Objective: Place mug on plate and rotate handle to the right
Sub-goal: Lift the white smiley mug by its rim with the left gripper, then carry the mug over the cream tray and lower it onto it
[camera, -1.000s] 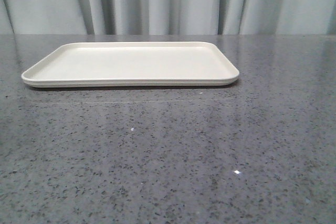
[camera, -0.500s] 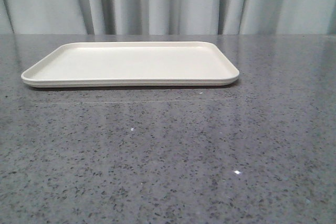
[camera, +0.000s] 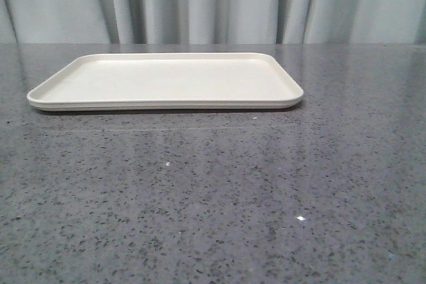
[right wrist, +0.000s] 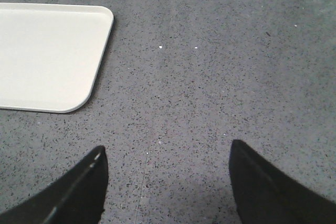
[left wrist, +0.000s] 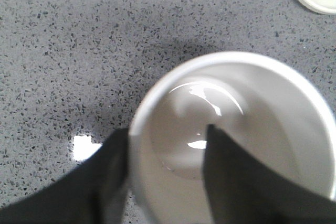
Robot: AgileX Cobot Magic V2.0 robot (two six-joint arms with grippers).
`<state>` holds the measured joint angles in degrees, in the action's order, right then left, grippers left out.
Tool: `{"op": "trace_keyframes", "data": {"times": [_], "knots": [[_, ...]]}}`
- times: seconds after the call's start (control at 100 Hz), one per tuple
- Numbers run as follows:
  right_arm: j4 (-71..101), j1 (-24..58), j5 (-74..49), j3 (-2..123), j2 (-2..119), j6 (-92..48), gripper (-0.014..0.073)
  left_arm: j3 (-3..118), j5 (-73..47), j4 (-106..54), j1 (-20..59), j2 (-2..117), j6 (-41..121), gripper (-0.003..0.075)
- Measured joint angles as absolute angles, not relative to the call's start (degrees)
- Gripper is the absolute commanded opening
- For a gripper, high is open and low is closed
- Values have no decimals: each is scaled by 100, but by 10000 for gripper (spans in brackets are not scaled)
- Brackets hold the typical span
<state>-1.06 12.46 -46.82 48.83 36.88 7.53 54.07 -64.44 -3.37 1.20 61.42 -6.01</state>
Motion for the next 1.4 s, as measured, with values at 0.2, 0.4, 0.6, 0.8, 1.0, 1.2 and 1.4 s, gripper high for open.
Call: {"op": "trace_keyframes", "data": {"times": [0.2,0.4,0.6,0.8,1.0,1.2,1.4], "knots": [[-106,1246,-4547,4883,3688,753,500,5407,-6467,-337,120,6142,-593,-20],[-106,1246,-4524,4883,3688,753,500,5470,-6524,-337,120,6142,-593,-20],[-106,1246,-4477,4883,3688,753,500,6069,-6681,-643,120,6142,-472,-20],[-106,1246,-4461,4883,3688,753,500,6847,-6589,-1100,218,6258,-439,-20],[-106,1246,-4439,4883,3688,753,500,7610,-6273,-1266,970,7060,-434,-20],[-106,1246,-4439,4883,3688,753,500,8552,-5900,-1364,1749,8358,-521,-20],[-106,1246,-4439,4883,3688,753,500,9491,-5840,-1408,2055,9556,-690,-20]]}}
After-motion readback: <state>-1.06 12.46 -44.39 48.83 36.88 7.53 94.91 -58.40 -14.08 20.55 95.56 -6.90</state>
